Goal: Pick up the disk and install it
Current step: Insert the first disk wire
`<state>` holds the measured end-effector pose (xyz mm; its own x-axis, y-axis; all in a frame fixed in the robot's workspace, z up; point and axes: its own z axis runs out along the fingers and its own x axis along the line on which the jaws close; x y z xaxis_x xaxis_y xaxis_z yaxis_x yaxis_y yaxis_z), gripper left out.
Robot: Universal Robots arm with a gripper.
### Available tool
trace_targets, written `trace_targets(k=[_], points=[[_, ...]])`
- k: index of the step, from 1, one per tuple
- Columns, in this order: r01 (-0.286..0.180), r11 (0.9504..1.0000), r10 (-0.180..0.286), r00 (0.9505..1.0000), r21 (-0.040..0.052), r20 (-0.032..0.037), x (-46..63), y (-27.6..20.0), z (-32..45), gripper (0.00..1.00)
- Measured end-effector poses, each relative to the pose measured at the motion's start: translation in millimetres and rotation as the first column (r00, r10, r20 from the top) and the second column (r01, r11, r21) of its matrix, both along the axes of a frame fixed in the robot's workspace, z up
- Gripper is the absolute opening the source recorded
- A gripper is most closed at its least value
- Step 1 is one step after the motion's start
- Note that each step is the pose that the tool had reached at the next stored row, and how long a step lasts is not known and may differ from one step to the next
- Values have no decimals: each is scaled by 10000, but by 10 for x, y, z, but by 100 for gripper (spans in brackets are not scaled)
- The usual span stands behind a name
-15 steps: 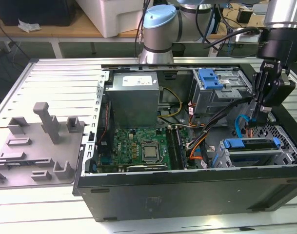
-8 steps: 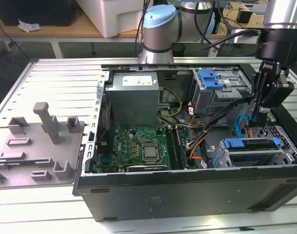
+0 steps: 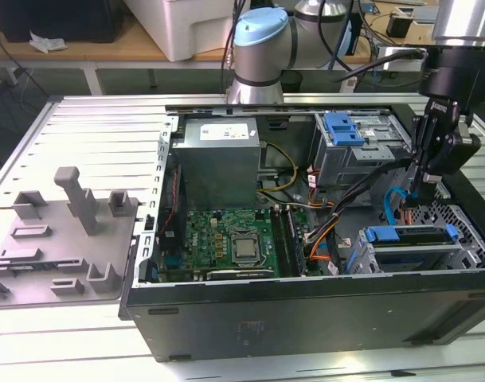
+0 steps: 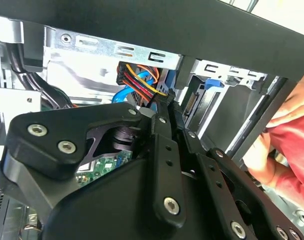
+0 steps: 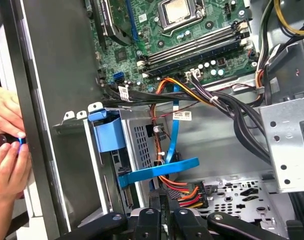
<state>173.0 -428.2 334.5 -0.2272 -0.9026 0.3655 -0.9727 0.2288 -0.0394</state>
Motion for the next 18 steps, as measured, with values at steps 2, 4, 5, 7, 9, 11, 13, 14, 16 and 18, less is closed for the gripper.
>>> trace_targets(k=[2,4,5,7,9,11,13,14,16,18], points=[[-5,9999,5,10000,112,27,-5,-32,9,16],[-8,9998,7,10000,199,47,-11,-60,15,16],[-11,9997,10,10000,263,60,-16,-83,19,16],[-12,9995,9,10000,326,74,-24,-109,23,16],[-15,9990,11,9999,452,101,-37,-152,28,16],[-17,9985,11,9999,542,120,-48,-187,33,16],[-21,9980,12,9999,628,141,-60,-226,40,16],[-21,9978,12,9999,657,148,-64,-240,44,16],[-23,9974,12,9999,716,167,-72,-268,50,16],[-26,9969,11,9998,783,189,-82,-298,56,16]])
